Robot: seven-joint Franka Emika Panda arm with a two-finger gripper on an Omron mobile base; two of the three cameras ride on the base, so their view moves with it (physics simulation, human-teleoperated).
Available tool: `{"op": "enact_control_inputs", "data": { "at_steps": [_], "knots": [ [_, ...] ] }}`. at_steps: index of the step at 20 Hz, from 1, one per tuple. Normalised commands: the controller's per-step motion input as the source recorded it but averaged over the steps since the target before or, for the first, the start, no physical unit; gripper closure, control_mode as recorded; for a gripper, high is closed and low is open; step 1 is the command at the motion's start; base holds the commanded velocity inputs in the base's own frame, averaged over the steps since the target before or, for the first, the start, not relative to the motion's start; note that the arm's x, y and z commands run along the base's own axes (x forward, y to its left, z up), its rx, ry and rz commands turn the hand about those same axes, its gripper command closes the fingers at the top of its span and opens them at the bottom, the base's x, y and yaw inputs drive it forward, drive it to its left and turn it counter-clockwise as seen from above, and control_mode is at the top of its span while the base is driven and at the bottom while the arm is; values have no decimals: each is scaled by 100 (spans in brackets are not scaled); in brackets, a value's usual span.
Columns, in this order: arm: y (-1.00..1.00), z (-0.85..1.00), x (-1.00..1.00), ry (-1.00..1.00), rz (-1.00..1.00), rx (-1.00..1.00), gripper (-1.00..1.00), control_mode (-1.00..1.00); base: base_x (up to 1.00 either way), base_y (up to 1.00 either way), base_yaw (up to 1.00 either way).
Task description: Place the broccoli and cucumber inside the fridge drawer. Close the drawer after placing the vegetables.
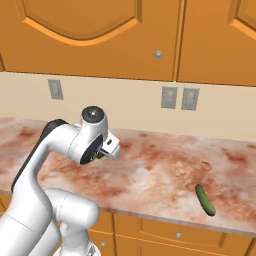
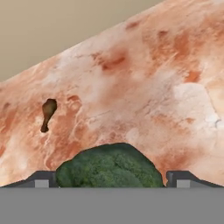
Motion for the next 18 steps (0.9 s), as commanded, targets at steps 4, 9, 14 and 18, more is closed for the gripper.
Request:
{"op": "enact_control_inputs", "data": {
  "at_steps": [4, 9, 14, 18],
  "knots": [
    [13, -2, 0, 3, 0, -4, 100, -100, 0, 0, 0],
    [1, -1, -9, 0, -1, 0, 100, 100, -16, -7, -3],
    [0, 0, 0, 0, 0, 0, 100, 100, -96, -22, -27],
    [0, 0, 0, 0, 0, 0, 100, 100, -83, -10, -48]
  ]
}}
